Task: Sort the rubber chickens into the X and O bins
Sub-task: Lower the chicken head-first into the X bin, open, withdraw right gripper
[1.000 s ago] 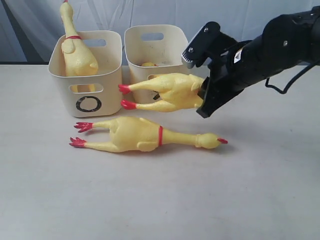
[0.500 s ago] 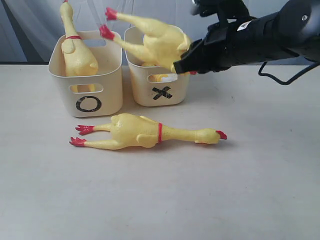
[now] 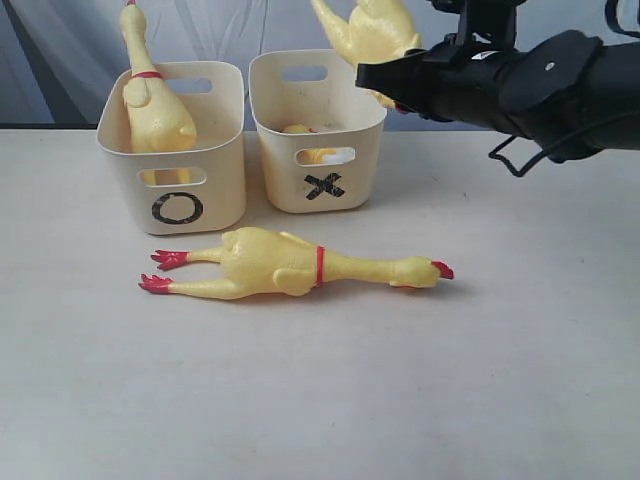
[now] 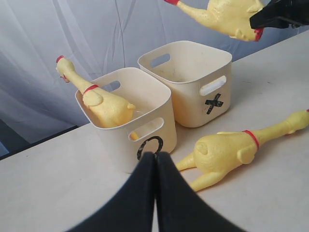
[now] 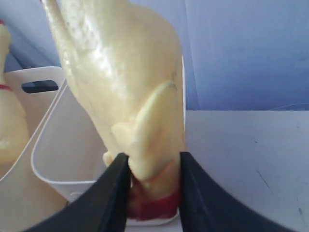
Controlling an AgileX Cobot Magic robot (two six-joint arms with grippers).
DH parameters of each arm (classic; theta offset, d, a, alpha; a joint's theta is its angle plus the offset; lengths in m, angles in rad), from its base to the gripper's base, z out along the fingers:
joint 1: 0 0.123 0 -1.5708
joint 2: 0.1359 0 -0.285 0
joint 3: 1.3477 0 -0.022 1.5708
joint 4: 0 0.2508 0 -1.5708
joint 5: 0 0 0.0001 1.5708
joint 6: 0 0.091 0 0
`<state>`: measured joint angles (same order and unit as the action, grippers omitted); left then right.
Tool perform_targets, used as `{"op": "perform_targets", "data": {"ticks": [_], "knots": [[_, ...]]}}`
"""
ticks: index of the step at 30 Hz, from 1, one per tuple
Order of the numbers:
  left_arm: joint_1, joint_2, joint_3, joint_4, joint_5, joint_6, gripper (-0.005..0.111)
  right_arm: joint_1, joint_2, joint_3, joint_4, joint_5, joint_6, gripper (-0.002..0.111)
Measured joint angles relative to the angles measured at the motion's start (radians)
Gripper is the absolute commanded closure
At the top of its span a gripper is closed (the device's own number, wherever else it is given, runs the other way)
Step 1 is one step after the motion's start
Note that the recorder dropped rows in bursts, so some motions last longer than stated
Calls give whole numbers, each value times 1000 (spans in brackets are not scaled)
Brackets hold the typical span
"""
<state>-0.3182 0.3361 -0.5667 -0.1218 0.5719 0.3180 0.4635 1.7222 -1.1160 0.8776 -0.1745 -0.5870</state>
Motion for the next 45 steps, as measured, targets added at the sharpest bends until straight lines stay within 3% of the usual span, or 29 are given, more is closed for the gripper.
{"op": "perform_targets", "data": {"ticks": [21, 33, 35, 42, 45], "knots": [[0, 0, 0, -14, 0, 0, 107, 10, 290, -349, -40, -19, 160, 109], [0, 0, 0, -14, 0, 0, 107, 18, 378, -418, -40, 37, 160, 109], [0, 0, 0, -14, -2, 0, 107, 18, 381, -418, -40, 40, 160, 105], [0, 0, 0, -14, -2, 0, 107, 18, 381, -418, -40, 59, 160, 69], [0, 0, 0, -14, -2, 0, 107, 18, 381, -418, -40, 62, 160, 69]]}}
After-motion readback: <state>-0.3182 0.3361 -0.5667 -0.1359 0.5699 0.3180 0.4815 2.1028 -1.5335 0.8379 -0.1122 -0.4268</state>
